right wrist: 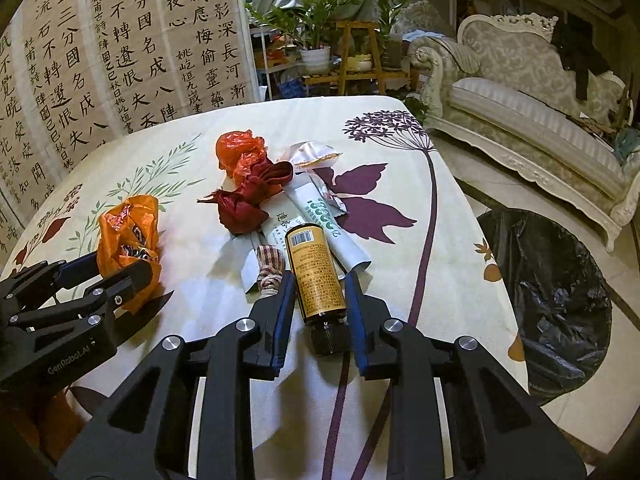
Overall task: Collect trash
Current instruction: 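Grasp the orange plastic bag with the left tool while the right tool grasps the yellow tube, then carry the orange bag with the left tool while the right tool carries the yellow tube over the bin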
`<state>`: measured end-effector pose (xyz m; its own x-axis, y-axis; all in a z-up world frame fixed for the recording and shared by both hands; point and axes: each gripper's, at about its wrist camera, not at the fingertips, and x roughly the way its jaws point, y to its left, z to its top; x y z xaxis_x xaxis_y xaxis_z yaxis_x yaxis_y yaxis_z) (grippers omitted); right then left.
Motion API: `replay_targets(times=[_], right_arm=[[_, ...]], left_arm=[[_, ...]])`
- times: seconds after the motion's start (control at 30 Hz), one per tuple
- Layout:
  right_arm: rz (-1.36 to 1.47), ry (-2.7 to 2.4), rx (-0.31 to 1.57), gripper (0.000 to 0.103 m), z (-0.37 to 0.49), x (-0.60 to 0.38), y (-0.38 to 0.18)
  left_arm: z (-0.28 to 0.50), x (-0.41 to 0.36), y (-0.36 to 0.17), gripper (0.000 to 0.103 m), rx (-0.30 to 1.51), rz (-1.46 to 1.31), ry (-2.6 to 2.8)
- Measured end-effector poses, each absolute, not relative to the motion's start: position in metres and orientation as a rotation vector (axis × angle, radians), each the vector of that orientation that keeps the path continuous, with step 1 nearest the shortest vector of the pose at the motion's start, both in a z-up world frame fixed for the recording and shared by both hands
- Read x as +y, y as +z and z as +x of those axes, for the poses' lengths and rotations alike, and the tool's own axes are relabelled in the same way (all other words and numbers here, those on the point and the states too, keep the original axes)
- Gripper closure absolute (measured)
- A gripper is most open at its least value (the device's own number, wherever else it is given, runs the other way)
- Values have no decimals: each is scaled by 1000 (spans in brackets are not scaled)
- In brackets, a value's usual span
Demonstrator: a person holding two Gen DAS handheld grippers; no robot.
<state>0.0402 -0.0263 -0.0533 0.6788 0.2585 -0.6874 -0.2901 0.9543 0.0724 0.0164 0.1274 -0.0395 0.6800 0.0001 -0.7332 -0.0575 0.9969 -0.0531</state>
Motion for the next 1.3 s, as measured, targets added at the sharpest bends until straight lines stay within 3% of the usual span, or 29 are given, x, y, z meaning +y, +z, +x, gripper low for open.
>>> replay_targets(times=[0.5,1.3], right_arm=[[4,247,707,80,27,-61,-36],[137,-39,661,80,21,-195,-39]], left_arm=[[3,98,-20,47,758,-77,-52],[29,-40,-13,47,694,36,-300]])
